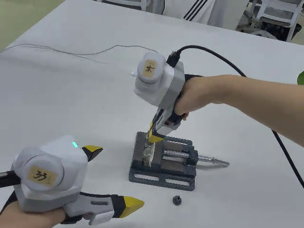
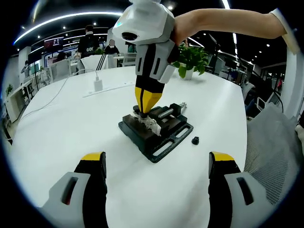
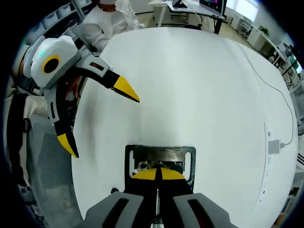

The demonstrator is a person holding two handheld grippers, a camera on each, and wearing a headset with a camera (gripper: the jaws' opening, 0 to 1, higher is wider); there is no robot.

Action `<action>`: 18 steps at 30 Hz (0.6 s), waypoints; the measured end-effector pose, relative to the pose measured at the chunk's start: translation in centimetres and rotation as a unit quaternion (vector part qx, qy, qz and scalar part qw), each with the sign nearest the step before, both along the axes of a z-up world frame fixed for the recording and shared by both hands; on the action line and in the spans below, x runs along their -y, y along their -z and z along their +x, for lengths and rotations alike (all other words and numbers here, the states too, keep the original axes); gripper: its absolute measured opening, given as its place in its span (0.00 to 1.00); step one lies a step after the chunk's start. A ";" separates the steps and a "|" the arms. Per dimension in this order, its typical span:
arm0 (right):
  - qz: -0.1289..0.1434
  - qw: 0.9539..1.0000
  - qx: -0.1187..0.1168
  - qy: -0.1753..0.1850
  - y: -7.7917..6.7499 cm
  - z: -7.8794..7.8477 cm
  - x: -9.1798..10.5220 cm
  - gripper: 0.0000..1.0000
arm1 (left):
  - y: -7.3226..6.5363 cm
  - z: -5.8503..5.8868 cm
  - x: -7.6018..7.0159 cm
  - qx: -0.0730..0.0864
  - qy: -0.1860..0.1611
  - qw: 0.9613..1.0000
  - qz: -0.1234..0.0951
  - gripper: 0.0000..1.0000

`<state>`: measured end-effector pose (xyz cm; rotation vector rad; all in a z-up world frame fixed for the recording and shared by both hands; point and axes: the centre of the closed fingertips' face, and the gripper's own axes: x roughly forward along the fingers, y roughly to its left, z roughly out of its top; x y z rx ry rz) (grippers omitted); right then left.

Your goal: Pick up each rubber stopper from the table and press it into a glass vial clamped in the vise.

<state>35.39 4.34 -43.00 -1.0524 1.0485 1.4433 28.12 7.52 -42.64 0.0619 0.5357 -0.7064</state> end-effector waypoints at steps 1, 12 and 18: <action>0.004 1.000 0.012 -0.007 0.0 -0.1 0.0 0.00 | -0.1 0.0 0.0 0.001 -0.002 1.000 -0.001 0.88; 0.036 0.998 0.034 -0.037 0.0 -0.1 0.2 0.00 | -0.5 -0.3 0.5 0.007 0.000 1.000 0.002 0.88; 0.029 0.998 0.039 -0.050 0.0 0.1 0.2 0.00 | -0.5 -0.5 0.1 0.007 -0.002 1.000 0.005 0.88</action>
